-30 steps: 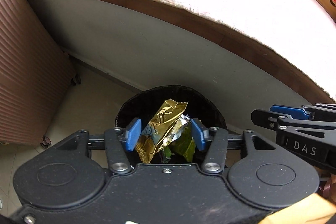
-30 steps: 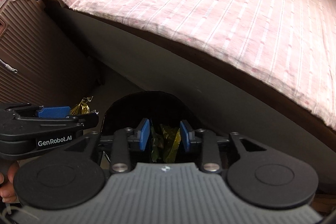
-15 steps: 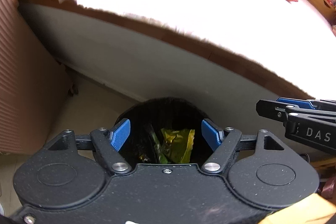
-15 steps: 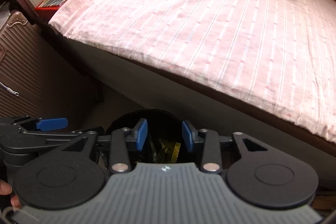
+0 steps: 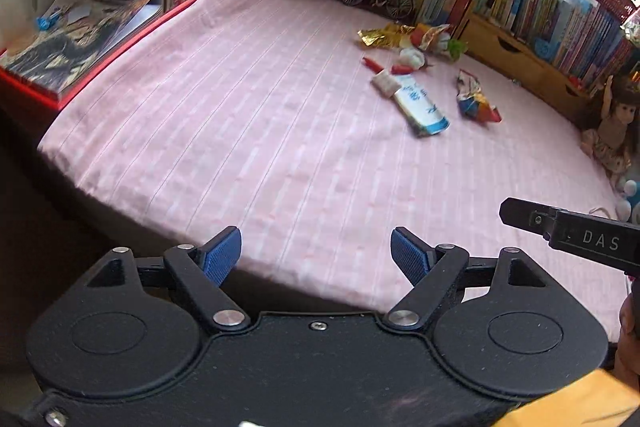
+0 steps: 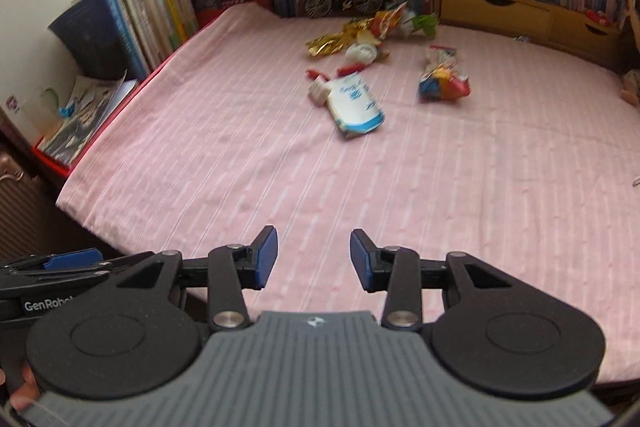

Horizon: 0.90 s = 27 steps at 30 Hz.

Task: Collect trash
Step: 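Bring both open tools back up over the bed, then grasp the white 'Bag' paper packet with the left tool while the right tool grasps the colourful snack bag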

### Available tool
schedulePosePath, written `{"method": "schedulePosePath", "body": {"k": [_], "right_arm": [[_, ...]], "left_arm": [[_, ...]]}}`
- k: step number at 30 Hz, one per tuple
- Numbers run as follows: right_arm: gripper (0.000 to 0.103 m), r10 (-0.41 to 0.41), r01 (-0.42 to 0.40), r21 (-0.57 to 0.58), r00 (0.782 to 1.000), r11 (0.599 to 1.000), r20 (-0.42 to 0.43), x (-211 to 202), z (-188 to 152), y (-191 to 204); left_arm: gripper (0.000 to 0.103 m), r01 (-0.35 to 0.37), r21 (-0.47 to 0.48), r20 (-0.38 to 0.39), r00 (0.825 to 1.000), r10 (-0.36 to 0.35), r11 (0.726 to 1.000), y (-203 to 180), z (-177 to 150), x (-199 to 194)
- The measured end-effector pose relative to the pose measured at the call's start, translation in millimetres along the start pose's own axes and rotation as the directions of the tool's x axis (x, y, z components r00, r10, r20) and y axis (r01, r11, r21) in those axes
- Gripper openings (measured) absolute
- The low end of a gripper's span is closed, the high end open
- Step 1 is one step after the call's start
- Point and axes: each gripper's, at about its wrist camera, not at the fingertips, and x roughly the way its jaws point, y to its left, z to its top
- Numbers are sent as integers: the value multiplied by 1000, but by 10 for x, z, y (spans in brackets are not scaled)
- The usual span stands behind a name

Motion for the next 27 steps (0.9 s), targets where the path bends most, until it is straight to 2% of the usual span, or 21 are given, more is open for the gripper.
{"method": "schedulePosePath", "body": {"k": [6,14,20,27], "right_arm": [[59,-68,65,56,996,996,60,107,523,-570],[64,-104,98,97,993,990,58,530,1100,-1231],[70,-86,85,85,996,993,5,965,1350,-1489],[74,-57,60,61,997,996,-48,1324,1431,-1646]], "left_arm": [[81,34,2,12,999,-34,999,-511,489,356],[82,7,-27,-10,1000,-7,1000,-1115,1010,1102],[82,-36,-82,-49,998,32,996,-1340,1225,1685],[82,-77,-110,-89,994,68,991,-1488,1318,2210]]}}
